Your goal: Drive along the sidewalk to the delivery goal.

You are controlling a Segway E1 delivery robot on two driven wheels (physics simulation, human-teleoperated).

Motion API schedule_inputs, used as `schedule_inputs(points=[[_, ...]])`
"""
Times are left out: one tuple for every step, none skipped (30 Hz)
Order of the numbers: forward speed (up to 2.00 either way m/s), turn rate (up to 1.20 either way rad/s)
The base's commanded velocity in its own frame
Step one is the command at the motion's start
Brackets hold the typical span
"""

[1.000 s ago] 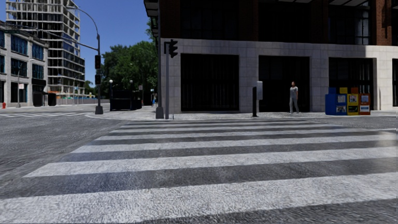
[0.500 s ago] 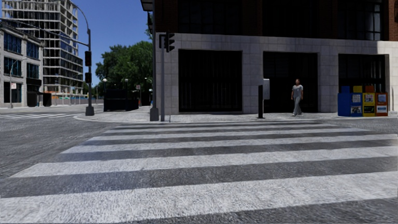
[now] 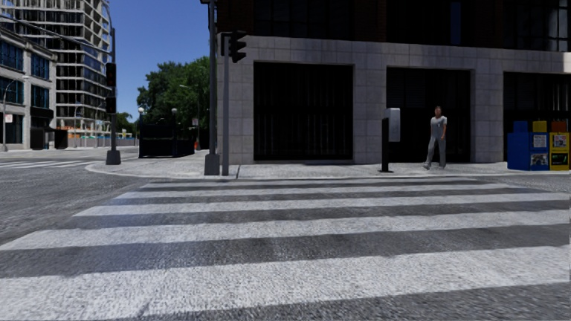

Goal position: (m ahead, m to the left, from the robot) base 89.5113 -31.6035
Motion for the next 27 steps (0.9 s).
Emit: schedule_inputs(points=[[2.0,0.0],[2.0,0.0],[2.0,0.0],[2.0,0.0],[2.0,0.0],[2.0,0.0],[2.0,0.0],[2.0,0.0],[2.0,0.0],[2.0,0.0],[2.0,0.0],[2.0,0.0],[2.0,0.0],[2.0,0.0],[2.0,0.0],[2.0,0.0],[2.0,0.0],[2.0,0.0],[2.0,0.0],[2.0,0.0],[2.0,0.0],[2.0,0.0],[2.0,0.0],[2.0,0.0],[2.0,0.0],[2.0,0.0],[2.0,0.0]])
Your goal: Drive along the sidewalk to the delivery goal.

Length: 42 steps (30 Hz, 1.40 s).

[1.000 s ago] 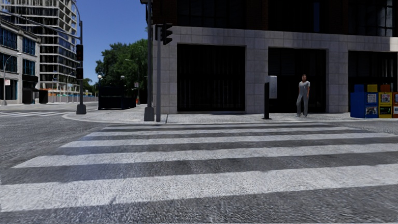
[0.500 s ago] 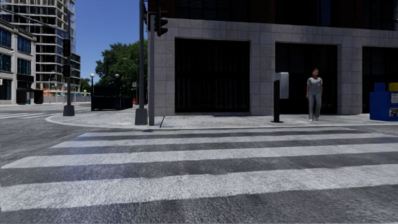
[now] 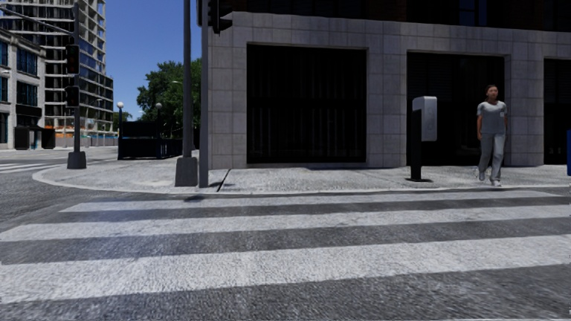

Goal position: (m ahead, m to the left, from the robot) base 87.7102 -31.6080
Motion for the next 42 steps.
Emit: schedule_inputs(points=[[2.0,0.0],[2.0,0.0],[2.0,0.0],[2.0,0.0],[2.0,0.0],[2.0,0.0],[2.0,0.0],[2.0,0.0],[2.0,0.0],[2.0,0.0],[2.0,0.0],[2.0,-0.04],[2.0,-0.1],[2.0,-0.13],[2.0,-0.15],[2.0,-0.15],[2.0,-0.15],[2.0,-0.15],[2.0,-0.16],[2.0,-0.19],[2.0,-0.2],[2.0,-0.21],[2.0,-0.23],[2.0,-0.25],[2.0,-0.26],[2.0,-0.28],[2.0,-0.29],[2.0,-0.29],[1.99,-0.29],[1.98,-0.29],[1.94,-0.29],[1.91,-0.29],[1.9,-0.29],[1.88,-0.29],[1.87,-0.29],[1.85,-0.29],[1.81,-0.29],[1.81,-0.29],[1.78,-0.29],[1.77,-0.29],[1.75,-0.29],[1.72,-0.29]])
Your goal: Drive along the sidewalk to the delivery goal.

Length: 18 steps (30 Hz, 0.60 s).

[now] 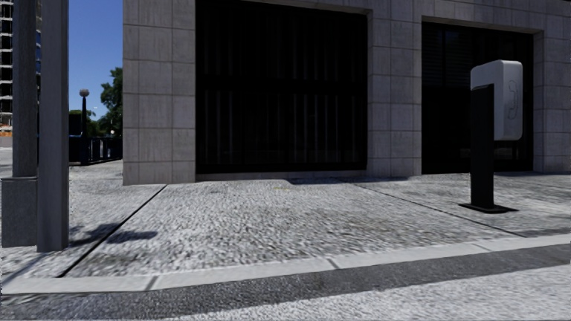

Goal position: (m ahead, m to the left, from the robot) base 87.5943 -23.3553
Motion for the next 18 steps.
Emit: schedule_inputs(points=[[1.69,-0.29],[1.68,-0.29],[1.66,-0.29],[1.64,-0.29],[1.64,-0.29],[1.63,-0.29],[1.61,-0.29],[1.61,-0.29],[1.6,-0.29],[1.6,-0.29],[1.6,-0.29],[1.6,-0.29],[1.6,-0.29],[1.6,-0.29],[1.6,-0.29],[1.6,-0.29],[1.6,-0.29],[1.6,-0.29]])
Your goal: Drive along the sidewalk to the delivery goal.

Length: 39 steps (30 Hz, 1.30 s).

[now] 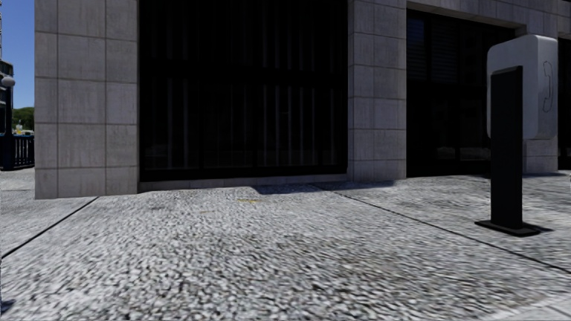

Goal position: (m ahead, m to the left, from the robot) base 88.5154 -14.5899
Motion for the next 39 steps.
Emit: schedule_inputs(points=[[1.6,-0.29],[1.6,-0.29],[1.6,-0.29],[1.6,-0.29],[1.6,-0.29],[1.6,-0.29],[1.6,-0.29],[1.6,-0.29],[1.6,-0.29],[1.6,-0.29],[1.6,-0.29],[1.6,-0.29],[1.6,-0.29],[1.6,-0.29],[1.6,-0.3],[1.6,-0.3],[1.59,-0.3],[1.59,-0.3],[1.59,-0.3],[1.58,-0.3],[1.55,-0.3],[1.47,-0.3],[1.41,-0.3],[1.36,-0.3],[1.35,-0.3],[1.34,-0.31],[1.34,-0.35],[1.34,-0.35],[1.34,-0.37],[1.34,-0.38],[1.34,-0.38],[1.34,-0.38],[1.34,-0.4],[1.34,-0.4],[1.34,-0.42],[1.34,-0.45],[1.34,-0.47],[1.34,-0.48],[1.34,-0.49]])
